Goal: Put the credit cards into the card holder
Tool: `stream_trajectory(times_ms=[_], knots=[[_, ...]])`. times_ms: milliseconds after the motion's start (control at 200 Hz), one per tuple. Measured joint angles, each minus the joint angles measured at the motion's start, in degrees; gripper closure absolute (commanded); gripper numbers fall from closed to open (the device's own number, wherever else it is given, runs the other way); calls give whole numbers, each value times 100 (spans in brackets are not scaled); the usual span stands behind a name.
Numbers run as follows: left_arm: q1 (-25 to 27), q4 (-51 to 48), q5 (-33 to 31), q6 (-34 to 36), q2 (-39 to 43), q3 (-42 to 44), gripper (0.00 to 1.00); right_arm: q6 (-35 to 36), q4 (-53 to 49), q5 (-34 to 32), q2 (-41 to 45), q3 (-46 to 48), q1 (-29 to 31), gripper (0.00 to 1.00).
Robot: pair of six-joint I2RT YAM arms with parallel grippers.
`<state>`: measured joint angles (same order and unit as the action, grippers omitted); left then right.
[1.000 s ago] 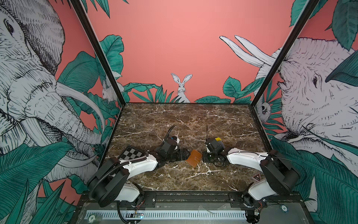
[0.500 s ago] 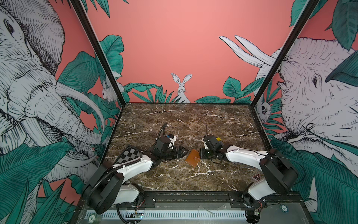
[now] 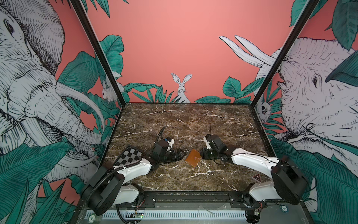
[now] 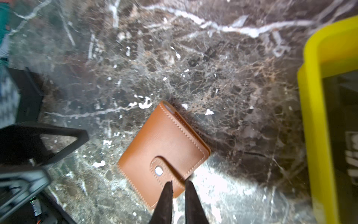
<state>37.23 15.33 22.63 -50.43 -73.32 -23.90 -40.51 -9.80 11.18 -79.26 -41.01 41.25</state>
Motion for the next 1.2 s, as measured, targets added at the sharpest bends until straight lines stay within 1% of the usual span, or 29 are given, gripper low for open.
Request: stream_trajectory(times_ms=[200, 330, 585, 730, 895, 1200], knots=[[181, 9, -70, 0, -345, -155, 18, -155, 118, 166, 168, 313, 0, 86], [245, 219, -74, -24, -651, -188, 20, -297, 153, 254, 179, 417, 0, 85], [247, 483, 52, -7, -973, -199, 21, -699, 522, 184, 164, 717, 0, 85], [247, 507, 107, 46, -1069, -254, 21, -881, 544, 13, 4, 704, 0, 88], [247, 811, 245, -15, -1294, -308, 21, -940, 479, -151, -208, 549, 0, 91], [247, 925, 407, -39, -1475, -415, 22, -1058, 538, -153, -734, 369, 0, 93]])
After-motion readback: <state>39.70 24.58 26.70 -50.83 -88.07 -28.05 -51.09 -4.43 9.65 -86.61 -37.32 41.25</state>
